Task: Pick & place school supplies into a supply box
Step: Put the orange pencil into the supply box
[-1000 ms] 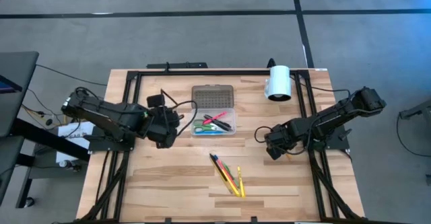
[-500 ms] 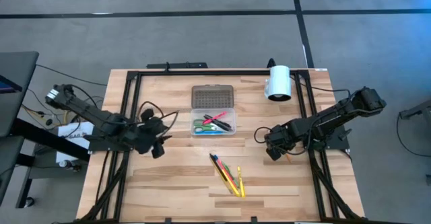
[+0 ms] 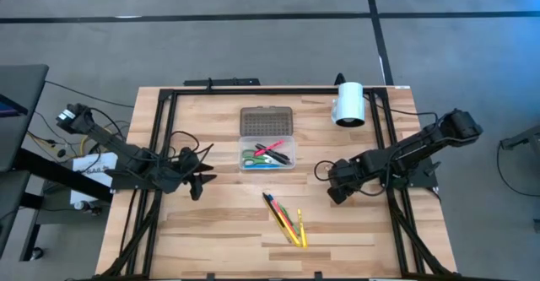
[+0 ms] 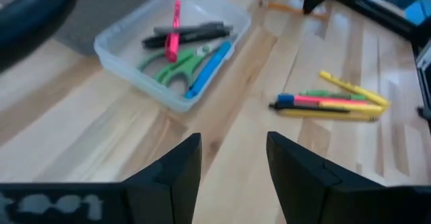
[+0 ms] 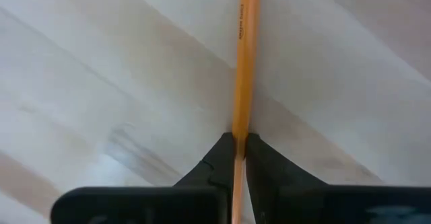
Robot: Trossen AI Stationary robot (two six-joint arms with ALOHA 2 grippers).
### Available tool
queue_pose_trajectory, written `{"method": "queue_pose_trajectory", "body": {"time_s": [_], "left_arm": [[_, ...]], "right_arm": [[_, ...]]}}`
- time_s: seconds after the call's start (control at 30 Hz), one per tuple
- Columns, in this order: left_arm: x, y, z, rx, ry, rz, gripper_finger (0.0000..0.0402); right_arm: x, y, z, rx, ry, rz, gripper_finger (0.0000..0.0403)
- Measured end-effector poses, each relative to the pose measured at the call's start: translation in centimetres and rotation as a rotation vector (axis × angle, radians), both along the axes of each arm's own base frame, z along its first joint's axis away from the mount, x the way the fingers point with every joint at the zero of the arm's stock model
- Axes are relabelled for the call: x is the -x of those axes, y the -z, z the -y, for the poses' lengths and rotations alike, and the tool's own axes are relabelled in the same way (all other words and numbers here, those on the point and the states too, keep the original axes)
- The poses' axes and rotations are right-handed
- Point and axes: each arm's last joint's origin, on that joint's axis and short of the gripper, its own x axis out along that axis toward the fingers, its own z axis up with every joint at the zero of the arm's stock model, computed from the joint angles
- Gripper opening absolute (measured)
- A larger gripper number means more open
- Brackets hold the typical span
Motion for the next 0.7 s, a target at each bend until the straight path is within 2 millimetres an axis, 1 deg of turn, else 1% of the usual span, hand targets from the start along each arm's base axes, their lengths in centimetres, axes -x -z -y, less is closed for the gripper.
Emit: {"method": "queue_pose_trajectory", "body": {"time_s": [0.17,0.23,0.37,0.53,0.7], "left_arm": [[-0.1,-0.2,-0.1,-0.055,-0.011,0.025,0.0157],[-0.1,-0.2,-0.1,-0.061,-0.013,0.025,0.0157],[-0.1,-0.2,-0.1,-0.061,-0.014,0.025,0.0157],[-0.2,-0.2,-0.1,-0.062,-0.016,0.027,0.0157],[-0.2,-0.2,0.0,-0.056,-0.015,0.032,0.0157]], "right_arm": [[-1.3,-0.3,-0.2,-0.003,0.007,0.141,0.0007],[-1.7,-0.3,-0.3,-0.002,0.003,0.171,0.0003],[-2.2,-0.2,-0.4,-0.003,0.007,0.207,0.0002],[-2.5,0.6,-0.6,-0.019,0.006,0.172,0.0001],[-2.8,0.8,-0.8,-0.029,0.000,0.189,0.0001]]}}
